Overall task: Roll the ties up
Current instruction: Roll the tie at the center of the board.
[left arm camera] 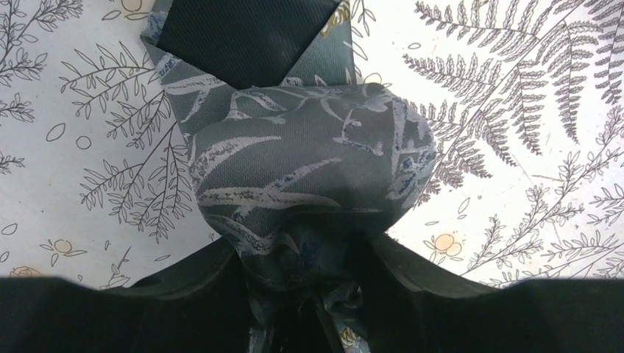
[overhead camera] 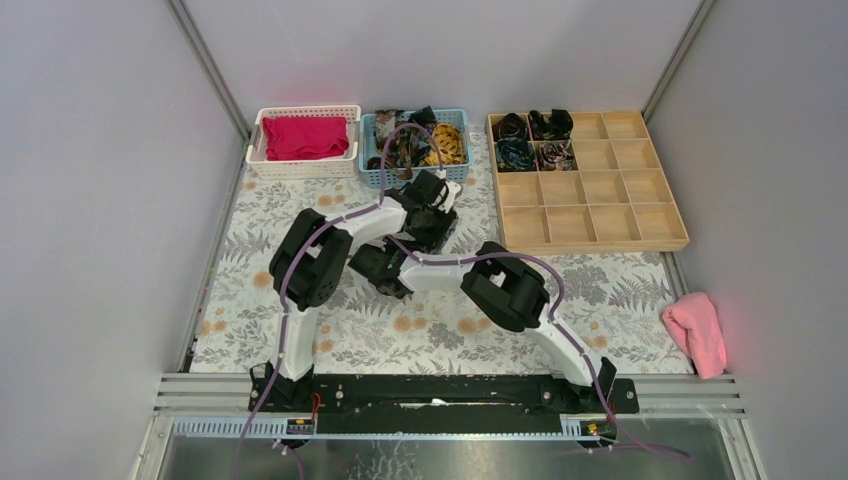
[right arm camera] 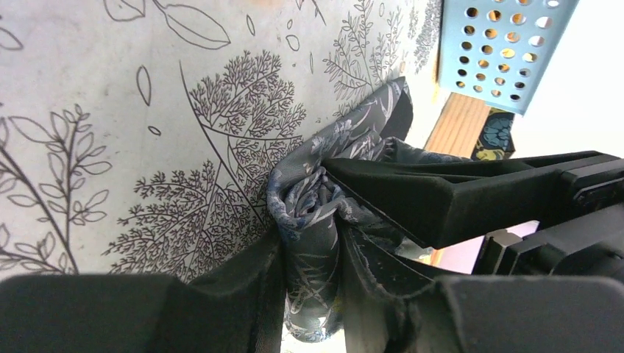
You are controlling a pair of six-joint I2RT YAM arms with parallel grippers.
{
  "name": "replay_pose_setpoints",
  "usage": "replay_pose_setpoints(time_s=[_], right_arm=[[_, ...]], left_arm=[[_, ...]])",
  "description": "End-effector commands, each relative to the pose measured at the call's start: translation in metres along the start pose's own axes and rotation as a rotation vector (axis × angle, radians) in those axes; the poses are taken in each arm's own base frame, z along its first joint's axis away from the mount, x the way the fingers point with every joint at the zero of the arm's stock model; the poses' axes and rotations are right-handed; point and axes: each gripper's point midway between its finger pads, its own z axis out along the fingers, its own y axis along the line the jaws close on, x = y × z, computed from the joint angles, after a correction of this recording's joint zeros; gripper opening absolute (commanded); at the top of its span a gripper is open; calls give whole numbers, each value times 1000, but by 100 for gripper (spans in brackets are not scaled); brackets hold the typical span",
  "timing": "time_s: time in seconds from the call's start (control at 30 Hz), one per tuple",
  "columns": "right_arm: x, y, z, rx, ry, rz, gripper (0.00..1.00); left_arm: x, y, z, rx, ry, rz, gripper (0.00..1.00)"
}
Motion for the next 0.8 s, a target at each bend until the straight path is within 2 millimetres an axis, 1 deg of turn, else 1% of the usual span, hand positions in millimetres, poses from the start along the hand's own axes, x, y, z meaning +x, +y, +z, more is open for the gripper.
replay_pose_setpoints(time_s=[0.0,0.03,0.1,0.2,0.3,0.33,0.47,0.53,0.6,0.67,0.7,0.77], right_arm=[[22,61,21,-332,26,46,21],[21,61,19,-345,17,54,20],[19,63,14,-380,5,66,20],[17,66,8,-420,-9,79,19],[15,70,3,-459,-19,92,18],[15,71,2,-468,-19,94,17],[14,76,-4,-519,-24,107,16],[13,78,-10,-553,-33,119,15],[11,82,-16,-593,-47,133,15],[9,85,-25,-643,-61,150,15],[5,84,-32,-674,-78,165,15],[0,86,-44,-743,-108,188,15]], left_arm=[[62,10,-6,-10,218,-39,59],[53,12,-9,-16,196,-45,62],[33,15,-17,-31,144,-65,71],[0,22,-28,-38,60,-108,74],[-41,29,-45,-42,-40,-142,78],[-58,31,-53,-43,-80,-142,79],[-97,42,-81,-95,-181,-151,82],[-115,45,-99,-104,-238,-159,82],[-131,56,-119,-153,-300,-189,83],[-140,77,-144,-281,-352,-254,83],[-140,88,-160,-351,-372,-290,83],[-133,107,-191,-487,-414,-367,84]])
